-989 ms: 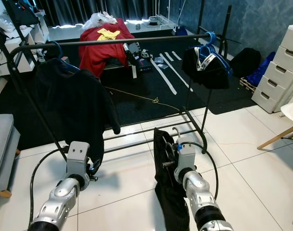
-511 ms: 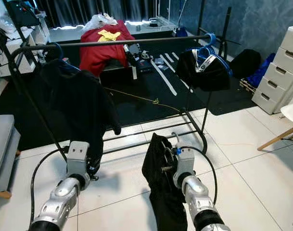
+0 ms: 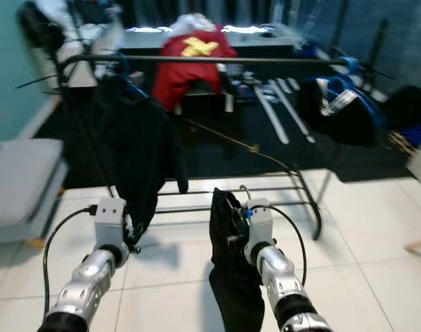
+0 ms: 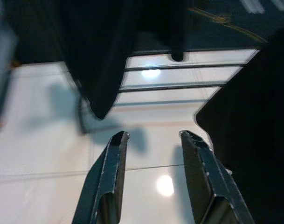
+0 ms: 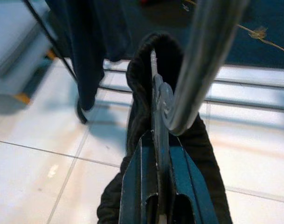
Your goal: Hang hanger
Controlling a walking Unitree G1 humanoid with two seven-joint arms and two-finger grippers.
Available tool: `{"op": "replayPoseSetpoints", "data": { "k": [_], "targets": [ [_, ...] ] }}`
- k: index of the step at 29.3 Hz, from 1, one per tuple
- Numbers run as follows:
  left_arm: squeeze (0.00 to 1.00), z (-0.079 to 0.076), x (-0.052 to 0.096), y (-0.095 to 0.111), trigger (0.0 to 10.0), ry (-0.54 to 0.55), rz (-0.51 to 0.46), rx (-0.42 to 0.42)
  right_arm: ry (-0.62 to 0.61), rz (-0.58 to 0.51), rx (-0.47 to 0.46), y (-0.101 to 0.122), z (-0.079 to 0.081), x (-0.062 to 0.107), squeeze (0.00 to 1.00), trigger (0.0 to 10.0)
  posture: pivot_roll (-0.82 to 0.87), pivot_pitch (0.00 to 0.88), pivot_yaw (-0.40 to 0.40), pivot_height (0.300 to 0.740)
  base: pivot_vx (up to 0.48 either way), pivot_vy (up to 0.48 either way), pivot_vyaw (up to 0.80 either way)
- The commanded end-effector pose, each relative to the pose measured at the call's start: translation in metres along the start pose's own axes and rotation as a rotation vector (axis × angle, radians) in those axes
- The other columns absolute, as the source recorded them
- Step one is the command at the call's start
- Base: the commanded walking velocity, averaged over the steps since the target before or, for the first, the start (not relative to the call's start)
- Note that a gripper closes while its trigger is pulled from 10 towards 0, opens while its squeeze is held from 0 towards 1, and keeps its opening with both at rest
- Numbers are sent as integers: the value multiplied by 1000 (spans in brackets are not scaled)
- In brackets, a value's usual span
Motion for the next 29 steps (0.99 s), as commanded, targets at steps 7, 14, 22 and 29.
{"op": "replayPoseSetpoints", "data": {
  "k": [7, 14, 22, 29],
  "targets": [
    [0, 0, -1, -3, 10000, 1, 27, 0, -2, -33, -10, 4, -8, 4, 0, 10000, 32, 25, 11, 740, 0, 0, 0],
    [0, 0, -2, -2, 10000, 10, 32, -1, 12, -27, -9, 5, -5, 3, 0, 10000, 26, 28, 12, 740, 0, 0, 0],
    [0, -1, -3, -1, 10000, -3, 34, -11, 10, -27, -19, 5, -6, 3, 0, 10000, 24, 39, 13, 740, 0, -300, 0],
    [0, -4, 0, -2, 10000, -38, 37, -8, 17, -21, -22, 1, -6, 6, 0, 10000, 24, 50, 11, 740, 0, -100, 0]
  ]
}}
Point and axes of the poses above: a point about 5 cm out from each wrist's last joint towards the gripper, its own x axis pointing back from the gripper into the wrist, its own y axis along the axis of the wrist's last joint, z = x × y, the point moved 1 cm from there along -x, pointing out of the wrist towards the gripper, and after that the axes turned 15 degrees about -x, right-handed, at the moved point
